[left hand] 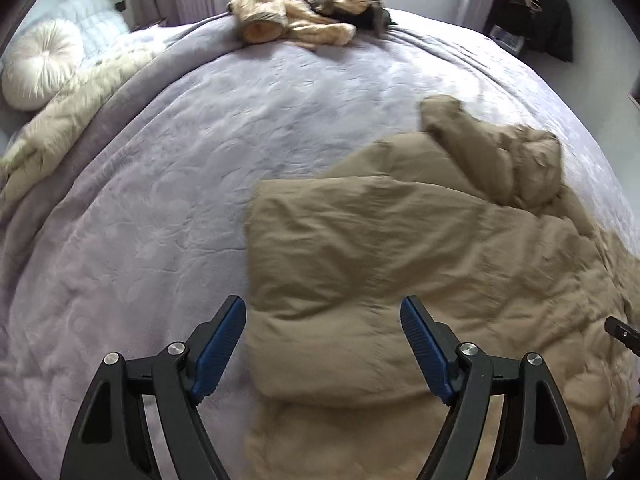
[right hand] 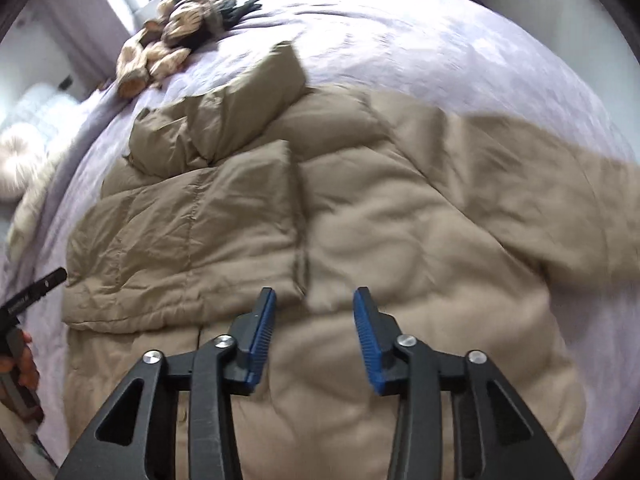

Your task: Fold large clothes

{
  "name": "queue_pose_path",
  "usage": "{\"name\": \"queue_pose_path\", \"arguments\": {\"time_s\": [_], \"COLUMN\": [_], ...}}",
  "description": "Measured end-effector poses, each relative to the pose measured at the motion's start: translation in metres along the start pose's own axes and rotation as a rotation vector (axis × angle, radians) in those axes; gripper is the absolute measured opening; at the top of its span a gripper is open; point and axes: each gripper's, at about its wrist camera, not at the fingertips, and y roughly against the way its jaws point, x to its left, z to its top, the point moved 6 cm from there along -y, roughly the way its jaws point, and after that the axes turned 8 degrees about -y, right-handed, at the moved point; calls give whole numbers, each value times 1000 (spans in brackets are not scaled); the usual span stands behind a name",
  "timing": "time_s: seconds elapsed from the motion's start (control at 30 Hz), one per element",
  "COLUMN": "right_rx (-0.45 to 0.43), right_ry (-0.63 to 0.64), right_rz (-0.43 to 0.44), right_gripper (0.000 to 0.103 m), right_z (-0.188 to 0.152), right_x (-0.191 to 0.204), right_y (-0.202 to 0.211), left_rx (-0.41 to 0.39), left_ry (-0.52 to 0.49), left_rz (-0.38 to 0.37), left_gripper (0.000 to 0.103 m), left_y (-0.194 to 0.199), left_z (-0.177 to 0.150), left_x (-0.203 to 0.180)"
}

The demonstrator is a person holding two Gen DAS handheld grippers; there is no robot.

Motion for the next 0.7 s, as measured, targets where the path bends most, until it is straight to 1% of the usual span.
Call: {"name": "queue_pose_path", "arguments": {"time_s": [0.07,0.1,0.23,0.27,0.3,0.33,0.37,0.43,0.5,0.57,0.63,0.7], "right_rx": [20,25,36,39,42,44,46,48,47,43,37,24], "right_ry": [-45,-57,-100,-117,-134,-146,-165,-189,-221,-246,-281,-327], "right_rz": [13,15,23,28,35,40,48,56,70,78,85,100], "right_gripper": [48,51,56,60,62,62,62,65,73,74,74,83], "right_z": [-6,-11,-25,-28,-32,-33,-36,-39,-40,-39,-38,-35], "right_x": [-10,-15,-33,-39,-45,-48,-54,-66,-80,-94,-113,-133], "right_y": [7,9,24,29,33,36,40,46,52,56,61,66], "left_rx": [11,21,46,45,44,43,32,37,50,76,90,124], "left_ry": [-9,-14,-34,-41,-48,-51,-55,-83,-110,-140,-141,-143], "left_rz": [-21,-34,-68,-69,-73,-76,-80,-99,-93,-77,-80,-103], "left_gripper": [81,81,81,82,96,103,103,103,103,103,103,103], "left_y": [6,9,18,20,22,24,26,27,29,24,20,12], "left_z": [-4,-7,-17,-19,-20,-22,-22,-23,-25,-24,-23,-21], "left_x": [-18,-29,-72,-85,-96,-106,-116,-138,-160,-179,-192,-210]}}
